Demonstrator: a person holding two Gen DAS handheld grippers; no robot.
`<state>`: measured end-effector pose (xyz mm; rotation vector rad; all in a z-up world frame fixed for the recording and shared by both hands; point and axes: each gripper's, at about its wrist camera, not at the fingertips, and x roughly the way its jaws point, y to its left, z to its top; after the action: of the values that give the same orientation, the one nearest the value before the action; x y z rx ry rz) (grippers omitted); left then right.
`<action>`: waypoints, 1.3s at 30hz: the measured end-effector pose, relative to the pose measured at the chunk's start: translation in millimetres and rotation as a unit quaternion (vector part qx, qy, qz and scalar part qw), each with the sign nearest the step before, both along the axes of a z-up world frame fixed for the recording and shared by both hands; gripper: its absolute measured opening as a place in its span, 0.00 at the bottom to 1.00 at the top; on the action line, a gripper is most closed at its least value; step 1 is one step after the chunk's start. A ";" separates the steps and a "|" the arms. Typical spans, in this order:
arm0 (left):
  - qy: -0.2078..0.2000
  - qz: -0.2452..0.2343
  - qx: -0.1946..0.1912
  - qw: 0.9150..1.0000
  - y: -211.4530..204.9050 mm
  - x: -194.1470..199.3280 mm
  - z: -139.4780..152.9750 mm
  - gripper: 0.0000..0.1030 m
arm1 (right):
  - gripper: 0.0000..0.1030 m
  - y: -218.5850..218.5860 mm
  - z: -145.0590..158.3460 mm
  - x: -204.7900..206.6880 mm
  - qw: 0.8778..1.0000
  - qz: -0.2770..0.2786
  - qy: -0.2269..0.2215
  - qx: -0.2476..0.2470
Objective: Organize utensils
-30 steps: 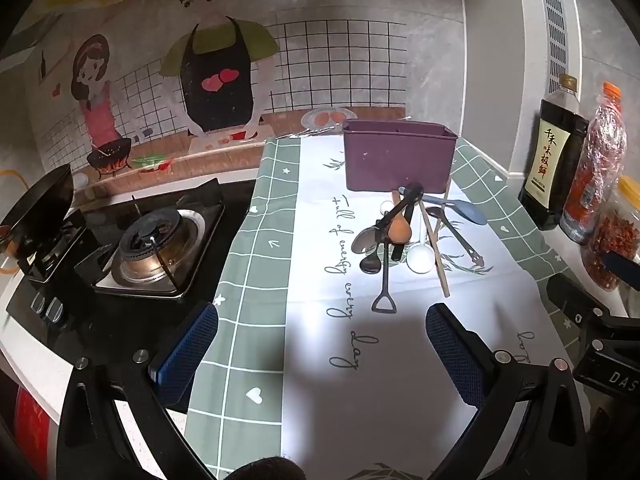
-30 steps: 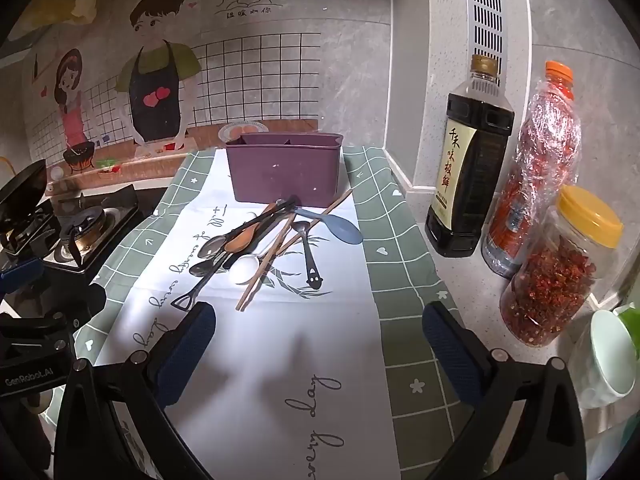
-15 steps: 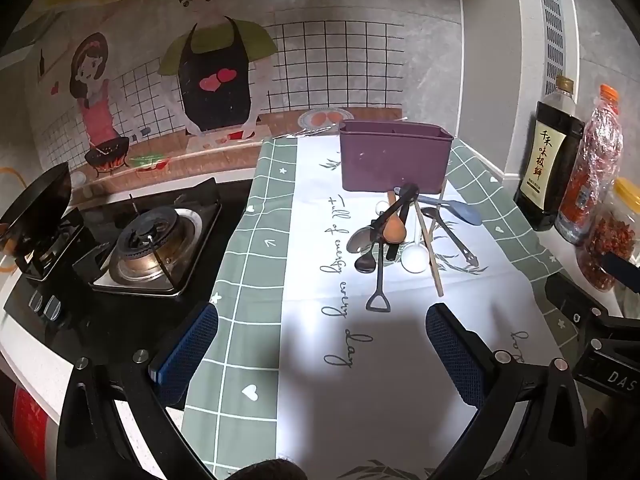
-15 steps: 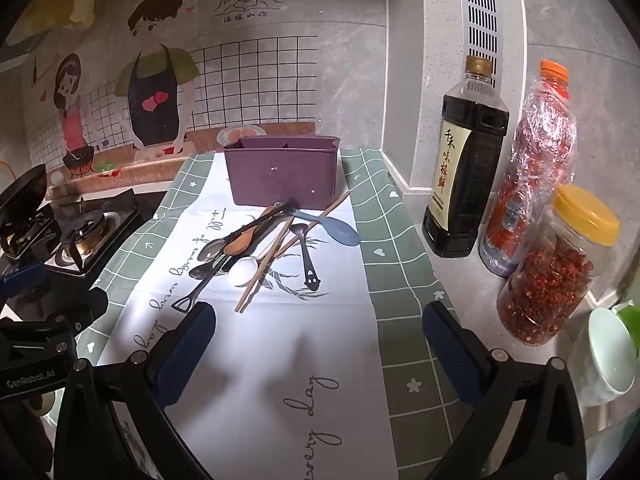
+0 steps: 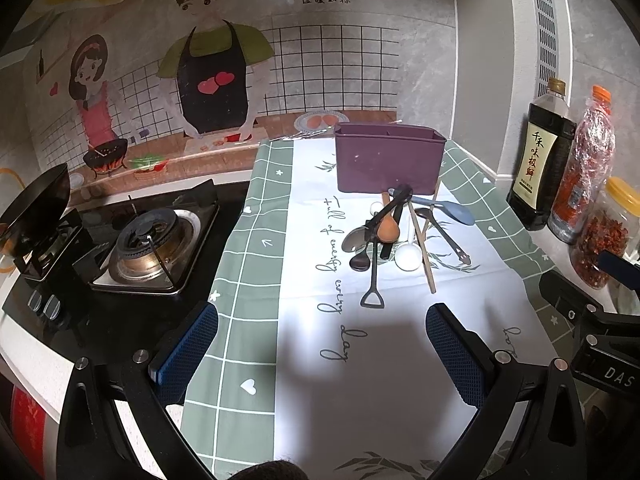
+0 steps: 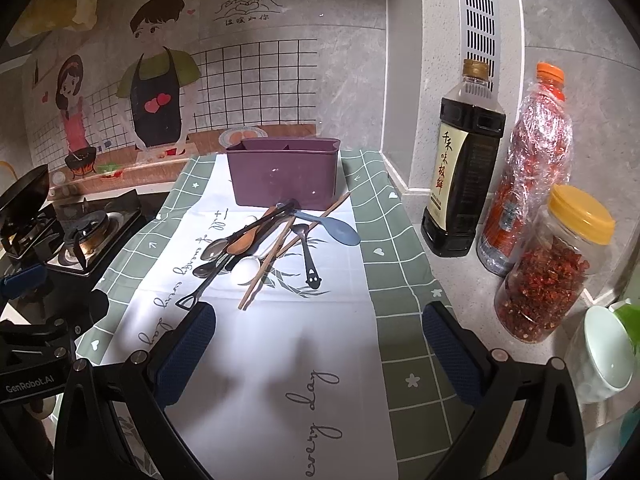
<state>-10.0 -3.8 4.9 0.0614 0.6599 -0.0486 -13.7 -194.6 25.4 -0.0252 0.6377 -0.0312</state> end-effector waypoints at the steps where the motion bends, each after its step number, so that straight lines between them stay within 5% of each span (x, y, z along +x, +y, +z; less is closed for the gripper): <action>1: 0.000 0.000 -0.001 1.000 -0.2 -1.2 0.5 1.00 | 1.00 0.2 0.0 -0.3 1.000 0.000 0.000 0.000; 39: 0.000 0.004 -0.007 1.000 7.7 -6.9 5.7 1.00 | 1.00 2.8 3.6 -5.2 1.000 -0.002 -0.002 0.000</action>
<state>-16.9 3.9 10.6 0.0447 0.6589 -0.0464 -18.9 -191.8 29.1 -0.0247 0.6337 -0.0354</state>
